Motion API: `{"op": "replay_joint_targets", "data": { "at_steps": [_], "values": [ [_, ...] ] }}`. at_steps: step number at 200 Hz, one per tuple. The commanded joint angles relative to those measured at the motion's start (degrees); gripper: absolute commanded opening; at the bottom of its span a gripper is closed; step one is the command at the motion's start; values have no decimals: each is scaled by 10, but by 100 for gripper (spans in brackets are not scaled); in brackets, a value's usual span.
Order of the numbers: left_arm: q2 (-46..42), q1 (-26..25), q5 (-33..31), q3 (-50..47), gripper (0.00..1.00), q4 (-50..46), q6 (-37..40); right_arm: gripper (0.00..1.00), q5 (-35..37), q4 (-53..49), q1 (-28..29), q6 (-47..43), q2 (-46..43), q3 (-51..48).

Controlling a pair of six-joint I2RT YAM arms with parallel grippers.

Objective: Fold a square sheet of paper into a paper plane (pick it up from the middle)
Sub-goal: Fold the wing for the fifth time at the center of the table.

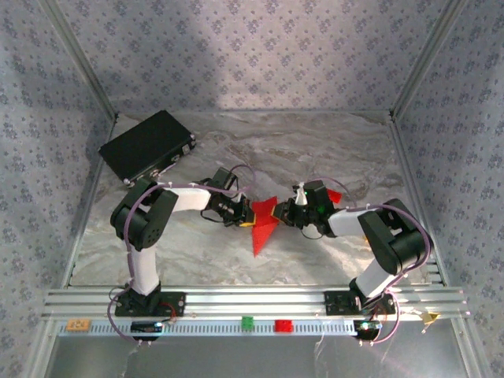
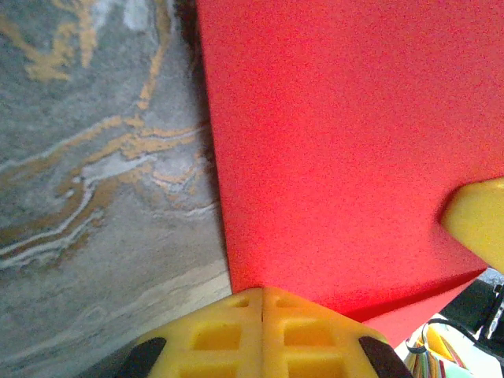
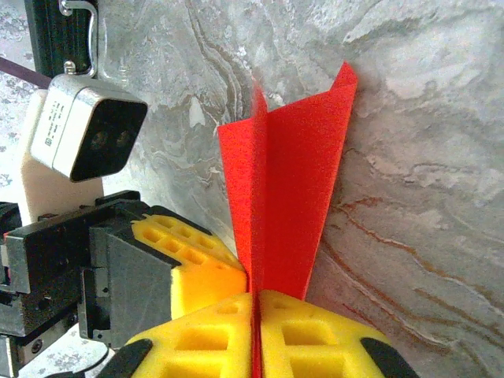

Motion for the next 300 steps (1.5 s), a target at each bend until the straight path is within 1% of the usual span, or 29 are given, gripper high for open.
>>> {"op": "replay_joint_targets", "data": {
  "at_steps": [1, 8, 24, 43, 56, 89, 97, 127, 173, 197, 210, 236, 250, 282, 300],
  "values": [
    [-32, -2, -10, 8, 4, -14, 7, 8, -6, -19, -4, 0, -2, 7],
    [-44, -1, -17, 7, 6, -16, 7, 7, -2, -21, -4, 6, -5, 7],
    [-67, -1, -32, 7, 15, -23, 7, 6, 15, -16, 0, 23, -18, 0],
    [-91, -1, -46, 4, 22, -26, 8, 5, 60, -10, 6, 63, -39, -14],
    [-104, -1, -52, 0, 23, -23, 9, 5, 106, -11, 11, 106, -55, -30],
    [-126, -9, -57, -14, 24, -15, 24, 4, 211, 29, 37, 213, -84, -83],
    [-133, -16, -64, -18, 25, -13, 34, 4, 224, 37, 44, 226, -89, -87],
    [-148, -60, -122, -14, 28, -38, 82, 4, 258, 39, 65, 259, -100, -86],
    [-135, -121, -192, 18, 38, -88, 152, 7, 258, 29, 76, 264, -98, -67],
    [-127, -149, -233, 28, 42, -110, 176, 11, 251, 37, 76, 261, -98, -67],
    [-123, -163, -258, 32, 43, -123, 188, 14, 246, 40, 76, 255, -98, -66],
    [-125, -181, -285, 31, 44, -128, 198, 16, 231, 36, 75, 245, -98, -56],
    [-125, -191, -305, 32, 44, -131, 203, 16, 227, 36, 75, 243, -98, -53],
    [-119, -204, -326, 32, 45, -133, 207, 8, 224, 37, 73, 244, -98, -53],
    [-115, -213, -342, 36, 46, -136, 213, 7, 224, 37, 72, 246, -98, -53]
  ]
}}
